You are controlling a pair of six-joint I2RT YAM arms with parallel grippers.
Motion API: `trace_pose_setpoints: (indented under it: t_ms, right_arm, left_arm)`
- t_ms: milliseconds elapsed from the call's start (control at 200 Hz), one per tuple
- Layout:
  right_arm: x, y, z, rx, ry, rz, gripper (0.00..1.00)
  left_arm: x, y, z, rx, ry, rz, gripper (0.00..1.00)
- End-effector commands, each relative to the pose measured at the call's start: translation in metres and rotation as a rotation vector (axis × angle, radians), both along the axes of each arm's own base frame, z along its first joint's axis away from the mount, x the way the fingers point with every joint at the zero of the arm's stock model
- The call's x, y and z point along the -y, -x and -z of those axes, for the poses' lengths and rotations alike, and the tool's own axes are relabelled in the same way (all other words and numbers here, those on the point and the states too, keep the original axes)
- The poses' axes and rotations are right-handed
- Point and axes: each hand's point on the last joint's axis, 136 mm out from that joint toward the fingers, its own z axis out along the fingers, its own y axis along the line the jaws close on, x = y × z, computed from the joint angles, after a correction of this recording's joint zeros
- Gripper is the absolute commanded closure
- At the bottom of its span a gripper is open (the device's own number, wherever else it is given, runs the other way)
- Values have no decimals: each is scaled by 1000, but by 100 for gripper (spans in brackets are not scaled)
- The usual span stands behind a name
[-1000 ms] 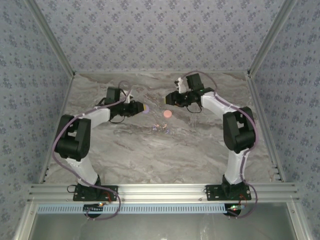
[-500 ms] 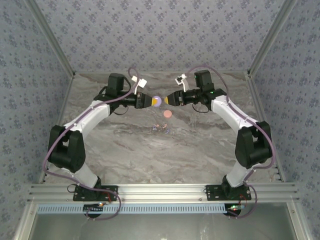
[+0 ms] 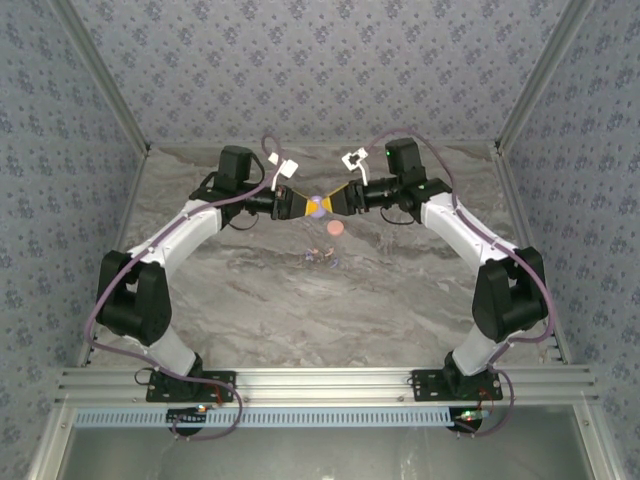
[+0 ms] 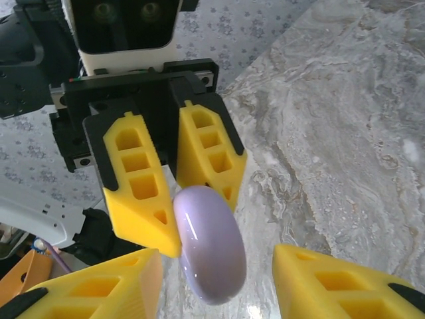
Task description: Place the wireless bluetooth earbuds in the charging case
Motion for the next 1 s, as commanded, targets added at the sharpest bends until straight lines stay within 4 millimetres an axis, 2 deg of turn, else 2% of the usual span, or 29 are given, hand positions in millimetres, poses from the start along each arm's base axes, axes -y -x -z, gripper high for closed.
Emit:
trace_pose_setpoints:
  t_ms: [0, 690, 994]
  right_arm:
    - [-5, 11, -13, 39, -31, -56, 51]
    - [-12, 25, -14, 19, -58, -143, 59]
    - [-8, 20, -20, 31, -71, -115, 80]
  left_arm:
    - [3, 12, -35, 89, 51, 52, 77]
    - [6, 17, -46, 103, 78, 66, 77]
    - [5, 18, -43, 100, 73, 66, 77]
